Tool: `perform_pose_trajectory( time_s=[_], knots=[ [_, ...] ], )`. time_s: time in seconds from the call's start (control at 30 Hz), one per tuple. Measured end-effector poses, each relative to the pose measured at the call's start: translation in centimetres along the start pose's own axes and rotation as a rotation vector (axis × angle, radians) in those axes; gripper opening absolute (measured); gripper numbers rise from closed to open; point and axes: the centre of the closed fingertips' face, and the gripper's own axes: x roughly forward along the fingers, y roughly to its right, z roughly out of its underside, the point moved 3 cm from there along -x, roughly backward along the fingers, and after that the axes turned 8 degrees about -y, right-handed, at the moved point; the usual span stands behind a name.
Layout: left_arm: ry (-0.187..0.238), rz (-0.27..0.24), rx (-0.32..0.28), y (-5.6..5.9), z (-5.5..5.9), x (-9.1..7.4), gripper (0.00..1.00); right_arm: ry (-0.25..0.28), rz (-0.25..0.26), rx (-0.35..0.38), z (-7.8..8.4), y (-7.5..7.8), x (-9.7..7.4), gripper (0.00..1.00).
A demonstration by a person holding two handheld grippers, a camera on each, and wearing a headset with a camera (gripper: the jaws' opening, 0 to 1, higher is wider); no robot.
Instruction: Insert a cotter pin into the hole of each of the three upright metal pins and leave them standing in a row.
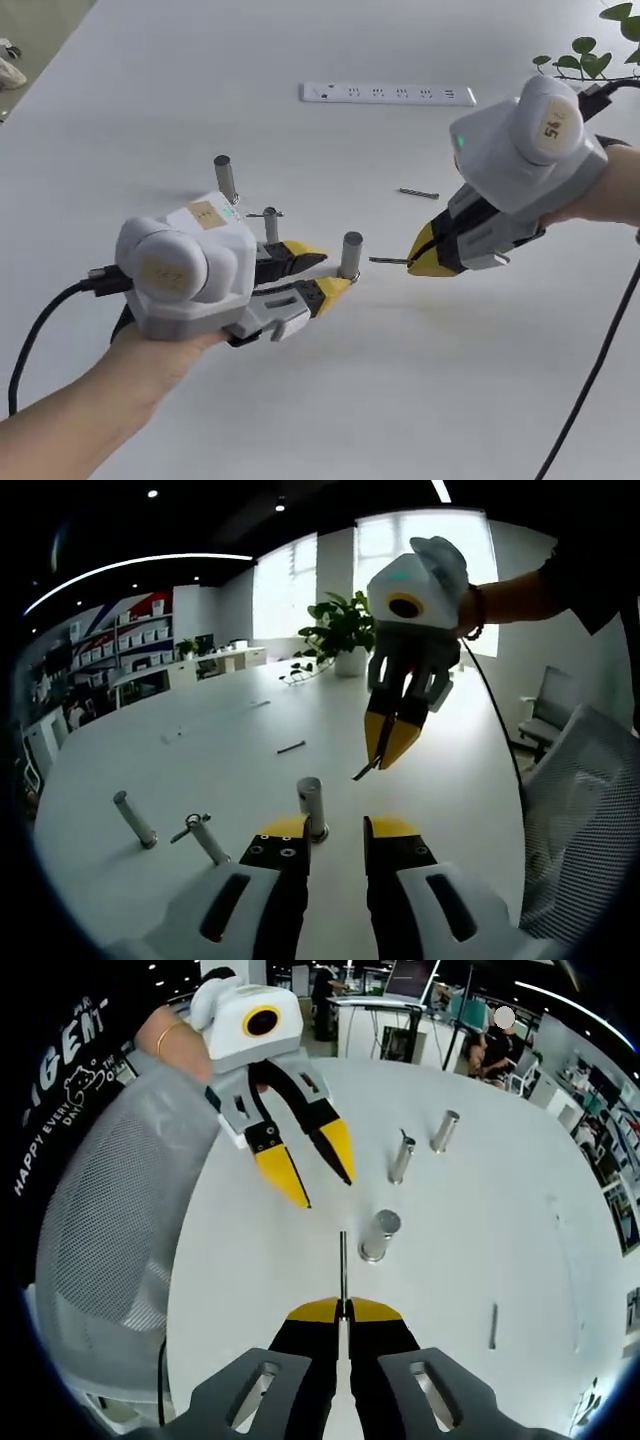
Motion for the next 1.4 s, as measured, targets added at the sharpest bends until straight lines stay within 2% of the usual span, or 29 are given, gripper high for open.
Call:
perform_pose_trajectory(
  time_s=[0.17,0.27,0.37,0.63,0.97,1.4],
  knots=[
    [-0.017,-0.029,0.004,-0.5,0.4,1.2,0.19,-0.017,0.023,0.019,0.5,0.9,0.2,0.0],
    [-0.03,-0.05,-0.01,-1.0,0.7,2.0,0.19,-0.026,0.034,0.022,0.8,1.4,0.4,0.0],
    [-0.024,-0.062,-0.03,-1.2,0.6,2.6,0.19,-0.03,0.038,0.025,1.0,1.8,0.7,0.0],
    [-0.033,-0.073,-0.034,-1.5,0.7,4.0,0.18,-0.04,0.049,0.012,1.0,2.5,1.3,0.0],
    [-0.046,-0.074,-0.049,-1.6,1.0,5.0,0.15,-0.031,0.035,-0.002,0.5,2.7,1.8,0.0],
    [-0.054,-0.071,-0.054,-1.8,1.3,5.4,0.12,-0.018,0.03,-0.007,0.0,2.6,1.5,0.0]
  ],
)
